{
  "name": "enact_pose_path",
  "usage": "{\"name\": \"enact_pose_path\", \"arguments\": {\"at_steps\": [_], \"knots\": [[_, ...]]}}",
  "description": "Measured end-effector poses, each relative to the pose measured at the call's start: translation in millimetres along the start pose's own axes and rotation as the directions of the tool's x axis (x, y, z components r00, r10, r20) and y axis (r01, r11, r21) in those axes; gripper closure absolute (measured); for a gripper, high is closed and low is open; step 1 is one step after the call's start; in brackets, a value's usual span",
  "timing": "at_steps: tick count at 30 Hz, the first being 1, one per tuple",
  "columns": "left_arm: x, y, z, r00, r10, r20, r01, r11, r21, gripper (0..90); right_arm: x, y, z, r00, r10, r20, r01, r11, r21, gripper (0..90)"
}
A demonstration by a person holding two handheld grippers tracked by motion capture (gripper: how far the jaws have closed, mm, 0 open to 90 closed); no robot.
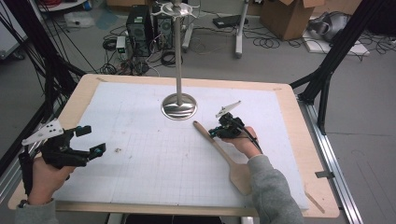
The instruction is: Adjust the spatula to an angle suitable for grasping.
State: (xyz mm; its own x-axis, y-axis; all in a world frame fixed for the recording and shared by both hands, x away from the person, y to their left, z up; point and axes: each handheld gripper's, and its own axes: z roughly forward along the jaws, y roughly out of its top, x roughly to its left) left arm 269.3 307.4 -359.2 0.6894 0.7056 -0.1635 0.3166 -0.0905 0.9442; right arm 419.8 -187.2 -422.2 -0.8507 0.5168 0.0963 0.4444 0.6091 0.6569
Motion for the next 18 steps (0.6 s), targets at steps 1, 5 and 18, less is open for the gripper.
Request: {"name": "enact_pose_path", "arguments": {"at_steps": [1,5,18], "knots": [[-0.1,0.1,0.0,1.0,-0.002,0.0,0.002,1.0,-0.002,1.7,-0.3,0.2,-2.0,1.0,0.007,-0.004,-0.007,1.0,-0.011,90.0],[-0.2,0.3,-0.2,1.0,-0.001,0.0,0.001,1.0,-0.002,1.7,0.3,0.3,-11.7,0.9999,0.015,0.004,-0.015,0.999,-0.037,90.0],[-0.8,0.5,-0.1,1.0,0.001,0.001,-0.001,1.0,-0.003,1.7,15.8,3.9,-53.9,0.9985,0.025,0.049,-0.017,0.987,-0.162,78.6]]}}
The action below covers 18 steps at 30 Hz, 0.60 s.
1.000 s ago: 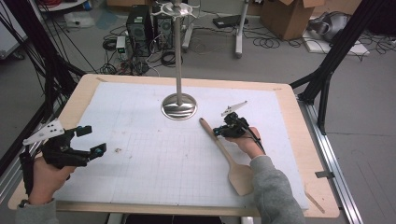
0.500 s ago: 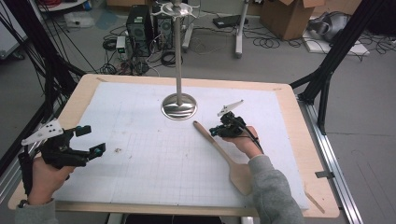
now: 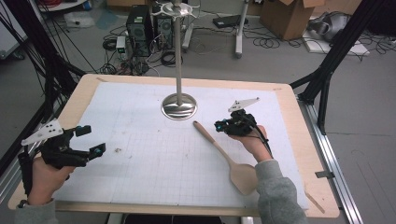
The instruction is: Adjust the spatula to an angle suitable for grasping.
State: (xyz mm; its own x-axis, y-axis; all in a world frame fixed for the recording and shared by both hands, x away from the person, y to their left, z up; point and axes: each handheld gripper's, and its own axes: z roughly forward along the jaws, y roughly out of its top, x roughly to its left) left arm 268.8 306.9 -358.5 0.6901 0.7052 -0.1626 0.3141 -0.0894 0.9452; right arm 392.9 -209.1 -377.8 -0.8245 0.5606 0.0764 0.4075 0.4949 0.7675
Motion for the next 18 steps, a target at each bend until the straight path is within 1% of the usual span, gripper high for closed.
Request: {"name": "enact_pose_path", "arguments": {"at_steps": [1,2,3,4,6,9,10,11,12,13,15,16,18], "knots": [[0.3,0.0,-0.1,1.0,0.003,-0.001,-0.003,1.0,0.004,1.7,2.2,0.7,-2.1,1.0,-0.006,0.0,0.006,1.0,-0.008,74.7],[0.3,-0.1,-0.1,1.0,0.003,-0.001,-0.003,1.0,0.004,1.7,5.5,1.5,-4.3,0.9999,-0.011,0.01,0.011,1.0,-0.012,68.8],[0.0,-0.1,0.1,1.0,0.0,-0.001,0.0,1.0,0.001,1.7,9.2,2.5,-6.2,0.999,-0.025,0.037,0.025,1.0,-0.01,64.1],[-0.1,-0.1,0.1,1.0,0.001,-0.001,-0.001,1.0,0.001,1.7,12.0,3.1,-8.3,0.9982,-0.034,0.05,0.034,0.999,-0.007,60.9],[-0.4,0.1,-0.4,1.0,0.003,-0.002,-0.003,1.0,0.003,1.8,17.1,4.1,-12.6,0.9984,-0.042,0.039,0.042,0.999,-0.008,55.2],[-0.8,0.7,-1.2,1.0,0.005,0.0,-0.005,1.0,0.0,1.7,27.5,5.1,-19.8,0.9941,-0.077,0.076,0.078,0.997,-0.003,45.6],[-0.8,0.9,-1.3,1.0,0.006,0.0,-0.006,1.0,-0.002,1.7,30.5,5.3,-22.9,0.994,-0.073,0.081,0.075,0.997,-0.013,41.8],[-0.7,1.1,-1.4,1.0,0.006,-0.001,-0.006,1.0,-0.002,1.7,33.0,5.0,-26.1,0.9928,-0.067,0.1,0.07,0.997,-0.031,36.4],[-0.6,1.1,-1.4,1.0,0.007,-0.001,-0.007,1.0,-0.002,1.7,35.9,4.5,-29.8,0.9913,-0.059,0.118,0.066,0.997,-0.05,34.2],[-0.5,1.0,-1.2,1.0,0.004,0.0,-0.004,1.0,-0.001,1.7,38.0,3.8,-32.7,0.9917,-0.054,0.117,0.062,0.996,-0.065,33.5],[-0.1,1.0,-0.6,1.0,0.003,0.002,-0.003,1.0,-0.002,1.7,41.9,0.9,-40.8,0.9946,-0.059,0.085,0.068,0.993,-0.1,28.0],[-0.1,0.9,-0.3,1.0,0.0,0.003,0.0,1.0,-0.003,1.7,43.4,-1.0,-43.9,0.9947,-0.064,0.081,0.074,0.99,-0.12,27.4],[-0.6,1.1,-0.1,1.0,0.001,0.002,-0.001,1.0,-0.001,1.7,45.6,-5.9,-50.1,0.9946,-0.051,0.091,0.064,0.987,-0.15,26.4]]}}
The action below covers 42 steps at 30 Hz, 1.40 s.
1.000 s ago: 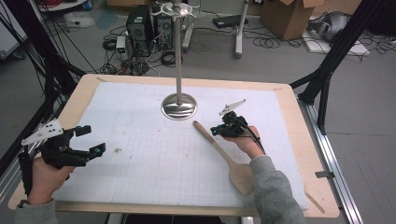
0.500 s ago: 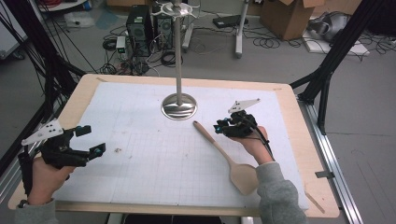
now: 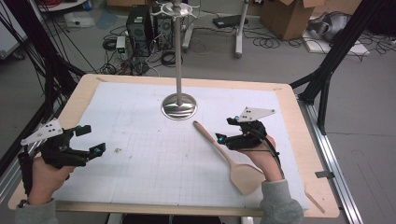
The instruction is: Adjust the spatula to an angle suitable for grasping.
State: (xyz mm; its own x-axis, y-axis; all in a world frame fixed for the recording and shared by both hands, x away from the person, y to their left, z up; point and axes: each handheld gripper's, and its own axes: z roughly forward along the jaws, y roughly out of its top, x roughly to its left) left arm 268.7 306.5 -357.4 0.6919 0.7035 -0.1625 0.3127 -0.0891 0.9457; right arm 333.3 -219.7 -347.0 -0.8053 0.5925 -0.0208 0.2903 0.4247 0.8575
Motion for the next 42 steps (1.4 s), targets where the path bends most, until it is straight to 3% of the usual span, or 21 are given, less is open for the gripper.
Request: {"name": "enact_pose_path", "arguments": {"at_steps": [10,13,15,18,22,25,36,42], "knots": [[2.7,-2.8,0.0,0.9999,-0.011,-0.002,0.011,0.9999,0.006,1.7,8.9,-32.1,-30.2,0.9942,0.099,0.043,-0.095,0.992,-0.084,23.8],[1.9,-3.1,1.3,1.0,-0.009,0.001,0.009,0.9999,0.009,1.7,5.0,-32.9,-33.6,0.9914,0.115,0.063,-0.111,0.992,-0.069,23.7],[2.0,-3.4,1.7,1.0,-0.009,-0.001,0.009,0.9999,0.011,1.8,5.6,-34.2,-36.0,0.9902,0.132,0.045,-0.129,0.989,-0.071,23.7],[2.5,-3.7,1.5,0.9999,-0.01,-0.006,0.01,0.9999,0.011,1.7,4.9,-35.8,-34.3,0.9923,0.11,0.056,-0.108,0.993,-0.037,23.7],[2.8,-4.5,1.1,0.9999,-0.012,-0.004,0.012,0.9999,0.011,1.7,3.6,-38.5,-29.8,0.9912,0.125,0.043,-0.124,0.992,-0.025,23.8],[4.6,-5.8,0.6,0.9998,-0.017,-0.008,0.017,0.9997,0.015,1.7,3.7,-38.8,-25.5,0.9923,0.112,0.053,-0.112,0.994,-0.005,23.8],[3.6,-8.7,-5.2,0.9997,-0.018,-0.019,0.019,0.9997,0.016,1.7,1.5,-37.6,-17.9,0.9905,0.118,0.07,-0.119,0.993,0.002,23.7],[4.4,-9.2,-10.9,0.9994,-0.016,-0.031,0.016,0.9998,0.012,1.8,1.5,-39.0,-6.2,0.9902,0.109,0.087,-0.115,0.991,0.07,23.7]]}}
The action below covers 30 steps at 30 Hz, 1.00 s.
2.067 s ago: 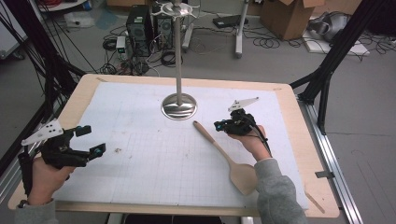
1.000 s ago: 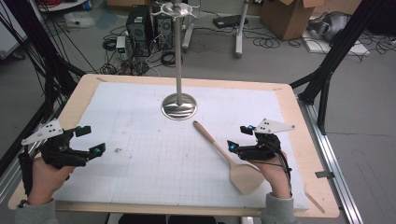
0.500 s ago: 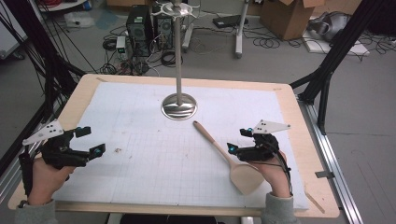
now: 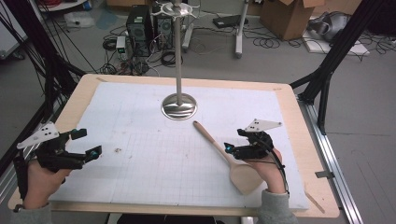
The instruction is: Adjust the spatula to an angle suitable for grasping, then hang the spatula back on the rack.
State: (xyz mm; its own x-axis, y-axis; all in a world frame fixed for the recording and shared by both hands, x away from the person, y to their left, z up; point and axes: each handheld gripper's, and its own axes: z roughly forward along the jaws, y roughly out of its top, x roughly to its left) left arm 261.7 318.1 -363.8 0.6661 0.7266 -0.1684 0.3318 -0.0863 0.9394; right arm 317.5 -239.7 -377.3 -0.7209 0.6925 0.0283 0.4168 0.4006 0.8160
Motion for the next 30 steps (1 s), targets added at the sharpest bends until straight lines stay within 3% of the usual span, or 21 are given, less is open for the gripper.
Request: {"name": "enact_pose_path", "arguments": {"at_steps": [6,22,30], "knots": [[-0.9,-1.0,1.4,1.0,0.0,0.004,0.0,1.0,0.008,1.7,-2.3,-4.6,13.4,0.9999,0.009,0.011,-0.009,0.999,0.047,23.7],[-1.7,0.3,0.3,1.0,0.004,0.001,-0.004,1.0,0.003,1.7,-1.6,-6.9,29.7,0.9993,0.002,0.038,-0.007,0.994,0.114,22.4],[0.1,0.2,-1.1,1.0,0.002,-0.003,-0.002,1.0,0.001,1.7,0.6,-10.0,41.4,0.9996,0.007,0.027,-0.011,0.987,0.161,22.1]]}}
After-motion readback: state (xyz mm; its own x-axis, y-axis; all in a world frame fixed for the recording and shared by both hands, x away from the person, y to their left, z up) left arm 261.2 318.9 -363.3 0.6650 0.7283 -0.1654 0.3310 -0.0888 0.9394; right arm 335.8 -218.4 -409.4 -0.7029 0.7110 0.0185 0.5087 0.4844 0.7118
